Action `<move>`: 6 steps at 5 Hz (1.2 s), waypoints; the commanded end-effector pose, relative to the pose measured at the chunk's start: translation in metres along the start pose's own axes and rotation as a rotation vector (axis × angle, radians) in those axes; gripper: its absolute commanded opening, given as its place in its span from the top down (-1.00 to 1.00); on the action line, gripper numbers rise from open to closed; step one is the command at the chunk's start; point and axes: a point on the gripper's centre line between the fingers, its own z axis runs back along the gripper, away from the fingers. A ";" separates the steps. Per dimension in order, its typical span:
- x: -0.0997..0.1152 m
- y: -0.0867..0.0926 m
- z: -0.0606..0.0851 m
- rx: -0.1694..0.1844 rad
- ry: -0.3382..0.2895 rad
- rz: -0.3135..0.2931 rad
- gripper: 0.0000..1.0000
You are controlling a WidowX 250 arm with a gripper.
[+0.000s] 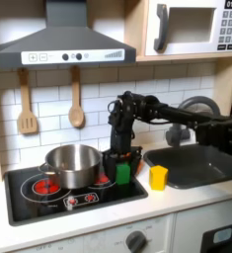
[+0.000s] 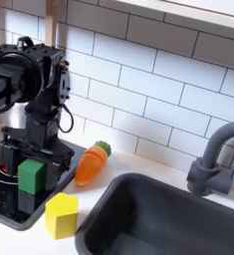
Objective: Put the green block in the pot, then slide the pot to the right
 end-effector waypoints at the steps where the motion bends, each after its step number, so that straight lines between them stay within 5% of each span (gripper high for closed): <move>1: -0.001 0.000 -0.002 -0.008 0.010 0.004 -1.00; 2: -0.001 0.000 -0.004 -0.005 0.016 -0.001 -1.00; 3: -0.002 0.001 -0.003 -0.006 0.019 0.003 1.00; 6: -0.005 -0.001 0.002 -0.032 0.026 -0.008 1.00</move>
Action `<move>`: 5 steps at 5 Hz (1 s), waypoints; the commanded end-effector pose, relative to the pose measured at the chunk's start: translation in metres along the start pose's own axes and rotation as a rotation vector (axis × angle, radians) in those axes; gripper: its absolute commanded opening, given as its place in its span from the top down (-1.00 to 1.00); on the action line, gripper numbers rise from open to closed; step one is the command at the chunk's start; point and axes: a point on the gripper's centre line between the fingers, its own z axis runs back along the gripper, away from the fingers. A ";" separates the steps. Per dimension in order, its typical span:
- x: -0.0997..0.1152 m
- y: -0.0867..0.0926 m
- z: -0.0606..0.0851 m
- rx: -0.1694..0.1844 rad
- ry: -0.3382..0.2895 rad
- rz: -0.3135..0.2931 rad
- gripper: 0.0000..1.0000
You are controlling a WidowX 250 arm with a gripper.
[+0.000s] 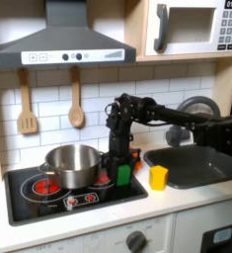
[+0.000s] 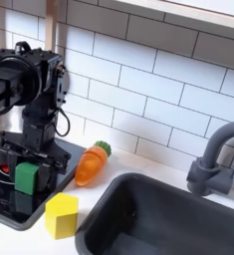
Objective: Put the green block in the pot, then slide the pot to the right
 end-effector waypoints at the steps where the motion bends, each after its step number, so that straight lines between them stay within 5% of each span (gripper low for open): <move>1: 0.001 -0.004 0.017 -0.028 -0.026 -0.034 1.00; 4: 0.014 0.006 0.079 -0.066 -0.096 -0.024 1.00; 5: 0.018 0.014 0.105 -0.046 -0.158 0.003 1.00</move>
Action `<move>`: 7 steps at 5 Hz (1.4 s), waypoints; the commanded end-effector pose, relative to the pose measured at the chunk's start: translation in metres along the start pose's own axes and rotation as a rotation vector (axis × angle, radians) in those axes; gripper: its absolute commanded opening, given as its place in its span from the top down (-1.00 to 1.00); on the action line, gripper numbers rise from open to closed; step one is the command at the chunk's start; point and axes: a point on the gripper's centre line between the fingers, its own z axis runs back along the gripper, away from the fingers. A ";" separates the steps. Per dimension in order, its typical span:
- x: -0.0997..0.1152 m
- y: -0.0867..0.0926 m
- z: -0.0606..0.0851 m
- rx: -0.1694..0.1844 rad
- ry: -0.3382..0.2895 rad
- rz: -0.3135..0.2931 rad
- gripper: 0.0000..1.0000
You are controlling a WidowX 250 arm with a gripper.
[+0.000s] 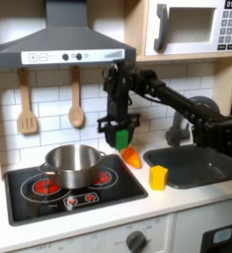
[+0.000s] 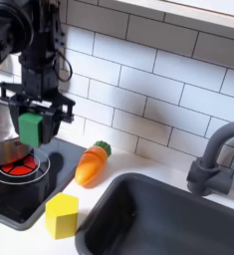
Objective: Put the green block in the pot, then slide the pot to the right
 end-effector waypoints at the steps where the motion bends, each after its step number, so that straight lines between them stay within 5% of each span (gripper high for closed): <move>1: 0.015 0.018 0.023 0.029 -0.052 0.053 1.00; 5: 0.021 0.079 0.032 0.108 -0.082 0.128 1.00; 7: 0.015 0.080 0.008 0.117 -0.052 0.095 1.00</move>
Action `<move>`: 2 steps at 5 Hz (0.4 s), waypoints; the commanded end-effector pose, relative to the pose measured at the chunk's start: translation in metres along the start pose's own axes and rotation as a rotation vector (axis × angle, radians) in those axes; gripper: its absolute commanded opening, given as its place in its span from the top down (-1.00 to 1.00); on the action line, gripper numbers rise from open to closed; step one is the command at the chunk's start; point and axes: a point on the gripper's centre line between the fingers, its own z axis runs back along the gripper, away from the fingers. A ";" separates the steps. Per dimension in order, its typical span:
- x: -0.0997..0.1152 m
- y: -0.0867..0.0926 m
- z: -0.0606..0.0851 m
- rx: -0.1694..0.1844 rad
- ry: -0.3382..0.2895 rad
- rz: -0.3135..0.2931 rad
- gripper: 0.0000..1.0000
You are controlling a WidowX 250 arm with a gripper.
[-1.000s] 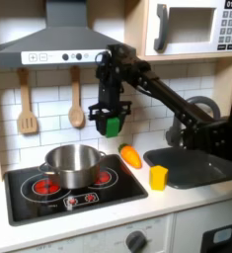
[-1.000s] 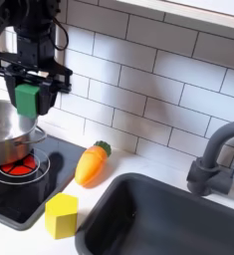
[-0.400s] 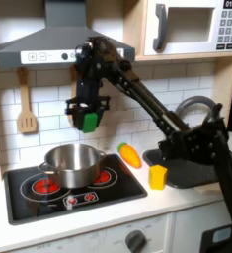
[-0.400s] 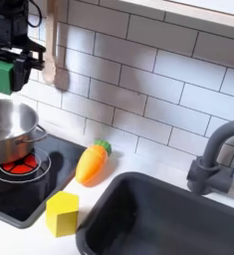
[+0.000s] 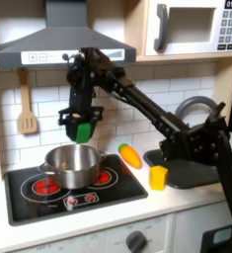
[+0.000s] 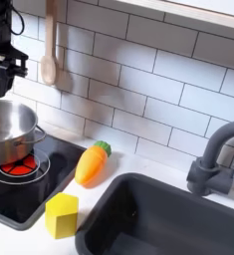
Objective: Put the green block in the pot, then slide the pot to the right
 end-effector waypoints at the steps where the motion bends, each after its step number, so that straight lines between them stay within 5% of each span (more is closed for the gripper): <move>1: -0.009 -0.001 -0.003 0.029 -0.034 -0.019 1.00; 2: -0.012 0.002 -0.005 0.039 -0.050 -0.018 1.00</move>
